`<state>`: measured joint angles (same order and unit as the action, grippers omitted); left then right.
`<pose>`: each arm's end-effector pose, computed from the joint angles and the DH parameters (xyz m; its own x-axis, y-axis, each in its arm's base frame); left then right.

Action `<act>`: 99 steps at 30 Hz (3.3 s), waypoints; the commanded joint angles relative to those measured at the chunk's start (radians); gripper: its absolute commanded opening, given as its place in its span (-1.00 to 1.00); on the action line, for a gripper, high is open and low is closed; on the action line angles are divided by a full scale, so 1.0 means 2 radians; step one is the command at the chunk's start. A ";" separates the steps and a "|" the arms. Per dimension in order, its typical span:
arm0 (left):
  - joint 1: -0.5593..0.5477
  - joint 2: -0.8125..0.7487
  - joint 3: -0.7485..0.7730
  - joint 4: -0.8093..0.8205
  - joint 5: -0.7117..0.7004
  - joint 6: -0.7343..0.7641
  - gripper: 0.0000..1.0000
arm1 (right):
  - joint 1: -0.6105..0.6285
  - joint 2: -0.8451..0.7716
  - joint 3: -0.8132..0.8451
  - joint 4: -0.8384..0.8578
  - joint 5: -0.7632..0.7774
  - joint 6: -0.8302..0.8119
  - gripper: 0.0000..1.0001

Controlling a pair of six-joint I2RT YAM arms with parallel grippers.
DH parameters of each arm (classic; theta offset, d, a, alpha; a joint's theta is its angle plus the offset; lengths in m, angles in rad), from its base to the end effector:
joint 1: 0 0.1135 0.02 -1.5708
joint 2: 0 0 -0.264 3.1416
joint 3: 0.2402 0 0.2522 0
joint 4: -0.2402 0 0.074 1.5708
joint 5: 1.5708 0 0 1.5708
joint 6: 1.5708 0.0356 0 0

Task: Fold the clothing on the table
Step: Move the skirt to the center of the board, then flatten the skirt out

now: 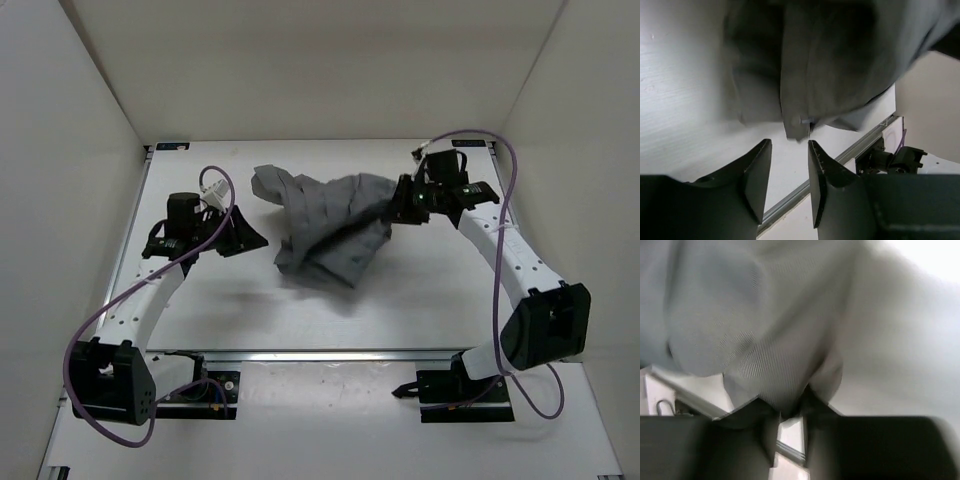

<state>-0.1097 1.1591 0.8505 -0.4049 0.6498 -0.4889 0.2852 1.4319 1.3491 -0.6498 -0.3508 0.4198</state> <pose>0.2395 -0.0481 0.2712 -0.8288 -0.2849 -0.4815 0.1729 0.6881 -0.7047 0.2963 0.0996 0.3426 -0.7937 0.1662 -0.5852 -0.2036 0.8340 0.5129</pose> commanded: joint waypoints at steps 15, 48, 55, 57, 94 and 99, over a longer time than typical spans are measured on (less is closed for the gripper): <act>-0.197 -0.034 -0.090 0.092 -0.152 -0.048 0.19 | 0.053 -0.056 -0.216 -0.033 0.114 0.049 -0.02; -0.317 0.328 0.391 0.068 -0.119 -0.083 -1.00 | -0.041 -0.122 -0.280 -0.004 0.040 0.029 -0.04; -0.272 0.198 0.305 0.053 -0.089 -0.087 -1.00 | -0.091 -0.131 -0.214 -0.047 0.034 -0.001 0.00; -0.247 0.136 0.200 0.073 -0.082 -0.088 -1.00 | -0.110 -0.136 -0.212 -0.046 0.014 0.000 0.00; -0.106 -0.092 -0.077 -0.041 -0.183 -0.015 -1.00 | 0.140 0.085 -0.049 -0.096 0.125 0.067 -1.00; -0.050 0.206 0.382 -0.138 -0.151 0.033 -1.00 | 0.058 0.251 0.502 -0.223 0.152 -0.007 -1.00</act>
<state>-0.2569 1.3434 1.1473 -0.6090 0.3470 -0.5045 0.4725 1.8198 1.7103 -0.9813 -0.1104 0.5083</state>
